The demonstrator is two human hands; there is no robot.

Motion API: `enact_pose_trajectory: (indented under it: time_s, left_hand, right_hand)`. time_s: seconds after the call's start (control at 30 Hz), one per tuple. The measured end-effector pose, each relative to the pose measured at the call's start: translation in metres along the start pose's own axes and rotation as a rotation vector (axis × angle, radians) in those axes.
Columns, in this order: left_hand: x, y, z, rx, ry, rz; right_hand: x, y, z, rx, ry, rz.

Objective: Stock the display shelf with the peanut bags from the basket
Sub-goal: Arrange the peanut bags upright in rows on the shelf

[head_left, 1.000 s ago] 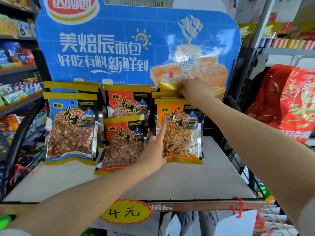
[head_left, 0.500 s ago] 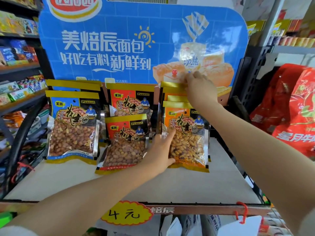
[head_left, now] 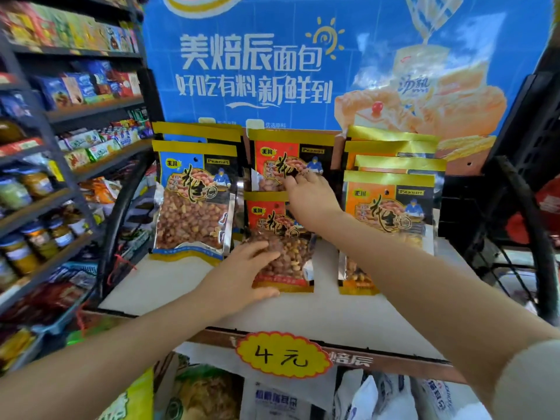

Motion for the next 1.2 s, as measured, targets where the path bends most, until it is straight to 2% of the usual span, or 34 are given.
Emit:
enact_pose_trajectory:
  time_s: [0.1,0.23,0.53,0.67,0.73,1.0,1.13,1.2]
  left_hand:
    - [-0.001,-0.002,-0.005,0.049,0.002,-0.009]
    - [0.006,0.004,-0.003,0.154,-0.042,0.079]
    - [0.027,0.003,0.003,0.246,0.012,0.089]
    - [0.029,0.003,0.004,0.256,-0.021,0.152]
    - [0.029,0.005,0.008,0.242,-0.054,0.184]
    - [0.043,0.004,0.073,0.221,-0.254,0.201]
    - [0.055,-0.005,0.093,0.216,-0.231,0.101]
    - [0.055,-0.004,0.093,0.175,-0.231,0.106]
  right_hand:
    - [0.004,0.009,0.0,0.081,0.002,0.009]
    - [0.003,0.04,0.02,0.252,-0.048,0.182]
    - [0.008,0.054,0.033,0.273,-0.097,0.207]
    - [-0.024,0.063,0.049,0.279,-0.04,0.401]
    - [-0.046,0.061,0.072,0.266,-0.064,0.434]
    - [-0.085,0.038,0.136,0.221,-0.188,0.175]
    - [-0.084,0.031,0.139,0.153,-0.222,0.117]
    - [-0.08,0.03,0.138,0.125,-0.229,0.081]
Point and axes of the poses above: each hand's wrist, its own x-axis towards the middle knuckle, its own y-axis out of the back of the hand, z = x × y, the point moved 4 cm from there along x, towards the middle knuckle, and after that the axes turned 12 degrees about -z, right-handed, at the moved point
